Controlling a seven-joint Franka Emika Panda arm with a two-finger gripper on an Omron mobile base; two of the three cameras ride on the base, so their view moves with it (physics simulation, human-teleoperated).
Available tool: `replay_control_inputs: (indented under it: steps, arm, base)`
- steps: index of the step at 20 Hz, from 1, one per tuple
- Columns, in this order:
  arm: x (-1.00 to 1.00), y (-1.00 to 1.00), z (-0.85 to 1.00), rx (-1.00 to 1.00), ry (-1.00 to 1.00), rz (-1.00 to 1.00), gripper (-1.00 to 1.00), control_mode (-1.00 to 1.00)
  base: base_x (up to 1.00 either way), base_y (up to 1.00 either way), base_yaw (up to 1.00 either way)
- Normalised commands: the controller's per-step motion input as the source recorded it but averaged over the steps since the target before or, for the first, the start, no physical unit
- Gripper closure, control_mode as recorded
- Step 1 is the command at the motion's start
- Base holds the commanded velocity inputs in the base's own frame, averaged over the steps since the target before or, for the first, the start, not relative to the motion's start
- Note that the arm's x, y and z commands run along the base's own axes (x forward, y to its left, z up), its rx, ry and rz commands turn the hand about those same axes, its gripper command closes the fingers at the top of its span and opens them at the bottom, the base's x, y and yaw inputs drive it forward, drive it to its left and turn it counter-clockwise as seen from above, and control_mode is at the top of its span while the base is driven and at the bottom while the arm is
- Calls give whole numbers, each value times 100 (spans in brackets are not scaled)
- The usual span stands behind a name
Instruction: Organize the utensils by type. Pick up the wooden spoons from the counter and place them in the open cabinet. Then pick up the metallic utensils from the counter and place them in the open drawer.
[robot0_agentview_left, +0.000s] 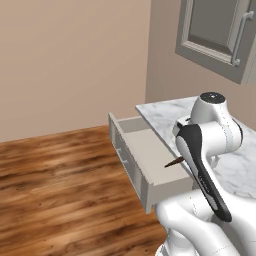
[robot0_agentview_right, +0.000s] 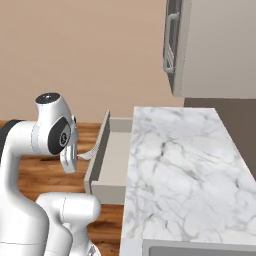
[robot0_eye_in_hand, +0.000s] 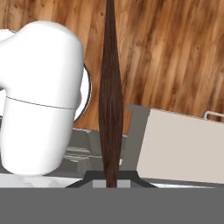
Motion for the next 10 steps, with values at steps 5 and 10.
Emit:
replay_control_inputs:
  steps: [5,10]
  arm:
    - [59,-32,-9,0,6,0,100,-100]
    - [70,-8,-27,0,9,-12,100,-100]
  base:
    - [0,0,0]
    - [0,0,0]
